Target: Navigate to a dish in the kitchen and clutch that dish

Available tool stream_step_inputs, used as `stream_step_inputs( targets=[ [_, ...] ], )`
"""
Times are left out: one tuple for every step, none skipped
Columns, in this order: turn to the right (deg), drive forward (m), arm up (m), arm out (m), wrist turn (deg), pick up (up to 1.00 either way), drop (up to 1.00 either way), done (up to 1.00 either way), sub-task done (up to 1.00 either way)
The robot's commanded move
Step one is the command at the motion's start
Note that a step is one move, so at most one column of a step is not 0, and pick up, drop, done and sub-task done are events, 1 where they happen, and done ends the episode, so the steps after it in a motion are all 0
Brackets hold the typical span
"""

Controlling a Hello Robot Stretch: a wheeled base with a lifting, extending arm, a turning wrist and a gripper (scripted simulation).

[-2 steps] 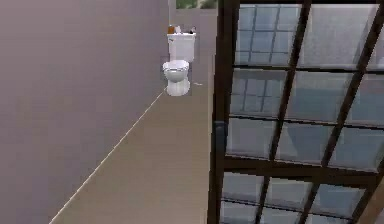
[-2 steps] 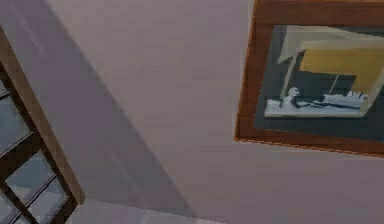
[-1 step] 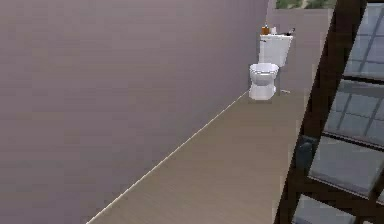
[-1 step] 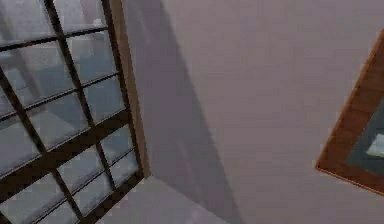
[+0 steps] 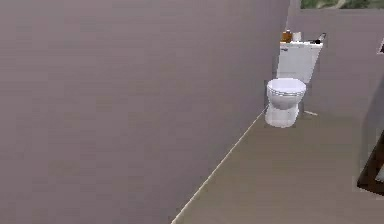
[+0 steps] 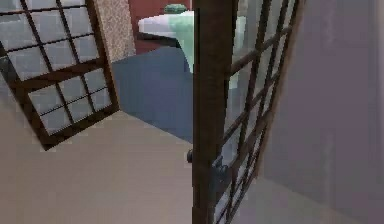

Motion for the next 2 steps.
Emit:
stream_step_inputs(
  targets=[
    [45.0,0.00,0.00,0.00,0.0,0.00,0.00,0.00,0.00],
    [3.0,0.00,0.00,0.00,0.0,0.00,0.00,0.00,0.00]
  ],
)
